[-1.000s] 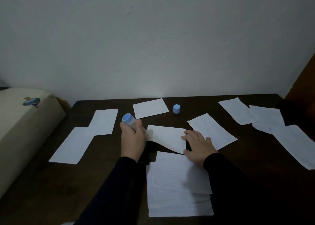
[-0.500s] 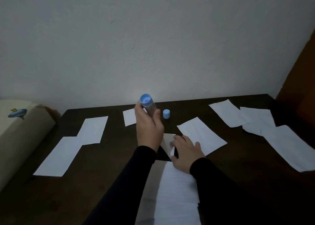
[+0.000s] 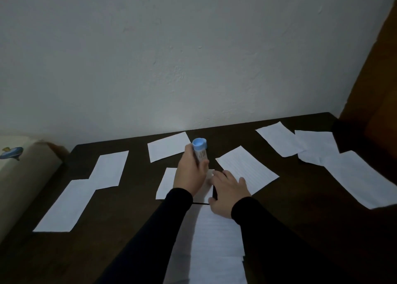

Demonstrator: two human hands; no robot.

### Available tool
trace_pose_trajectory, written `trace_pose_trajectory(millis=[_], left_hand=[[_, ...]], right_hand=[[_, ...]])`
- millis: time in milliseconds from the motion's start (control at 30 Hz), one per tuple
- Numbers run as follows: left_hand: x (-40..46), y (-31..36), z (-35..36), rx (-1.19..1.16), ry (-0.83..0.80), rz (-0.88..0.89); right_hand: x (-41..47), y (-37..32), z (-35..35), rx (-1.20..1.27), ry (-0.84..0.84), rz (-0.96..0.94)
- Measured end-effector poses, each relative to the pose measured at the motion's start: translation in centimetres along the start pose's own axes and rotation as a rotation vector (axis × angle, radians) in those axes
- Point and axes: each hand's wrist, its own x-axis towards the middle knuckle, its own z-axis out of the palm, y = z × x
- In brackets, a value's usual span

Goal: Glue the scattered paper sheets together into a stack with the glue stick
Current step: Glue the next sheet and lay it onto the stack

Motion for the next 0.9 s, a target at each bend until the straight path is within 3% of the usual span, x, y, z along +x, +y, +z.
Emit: trace_pose_trajectory(millis=[233,500,600,767,900], left_hand=[[1.0,-0.9,0.1,0.116,-0.081,0.037],[2.3,-4.9,-4.5,0.121,0.052,-0.083],[1.9,-5.5,-5.6,0.053,0.1,-0.077],[0.2,-4.6,-7.5,-0.226,0.373,-0.099],[-1.6,-4.3,-8.8,-0.241,0.324,-0.083]], right_hand=[[0.0,0.4,-0.1,-0.001,-0.015,0.019],[0.1,0.3,0.1,-0.017,-0.041,0.037],[-0.1,0.2,0.1,-0.038,-0.041,0.032],[-0.3,-0.8,-0.2,-0.163,-0.019,0.049],[-0.6,-2.1,0.4,-0.225,-0.009,0.089]])
